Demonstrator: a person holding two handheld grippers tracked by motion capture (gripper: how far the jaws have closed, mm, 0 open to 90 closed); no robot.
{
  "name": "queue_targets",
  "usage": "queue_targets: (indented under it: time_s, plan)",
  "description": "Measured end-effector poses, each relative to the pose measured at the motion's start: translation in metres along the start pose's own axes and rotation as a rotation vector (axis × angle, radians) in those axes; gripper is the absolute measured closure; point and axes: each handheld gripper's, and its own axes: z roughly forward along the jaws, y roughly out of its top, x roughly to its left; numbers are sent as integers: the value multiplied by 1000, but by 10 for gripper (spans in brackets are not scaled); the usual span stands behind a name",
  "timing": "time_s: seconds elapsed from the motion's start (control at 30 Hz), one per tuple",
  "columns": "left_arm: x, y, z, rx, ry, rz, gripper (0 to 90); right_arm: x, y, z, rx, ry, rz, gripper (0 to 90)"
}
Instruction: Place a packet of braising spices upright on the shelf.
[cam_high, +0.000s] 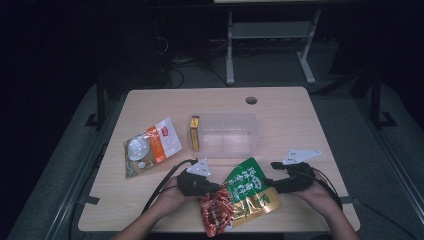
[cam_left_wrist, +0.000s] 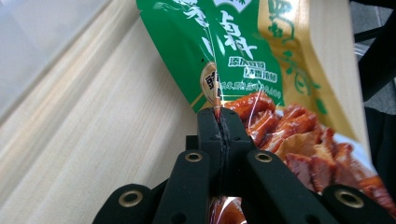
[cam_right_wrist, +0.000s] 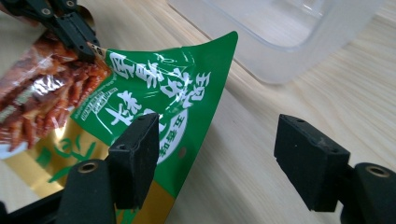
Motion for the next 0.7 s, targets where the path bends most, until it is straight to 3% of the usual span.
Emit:
queue_targets:
  time_s: [0.2, 0.3, 0.5, 0.7]
  plan:
    - [-4, 4, -15, -48, -3, 20, 895, 2, 4, -3, -34, 45, 22, 291]
    - [-3, 4, -21, -48, 6, 34, 896, 3, 5, -4, -39, 70, 32, 282]
    - [-2, 4, -38, -93, 30, 31, 897, 11, 9, -5, -34, 123, 6, 211]
    - [2, 0, -69, -148, 60, 37, 897, 18, 17, 3, -41, 157, -14, 191]
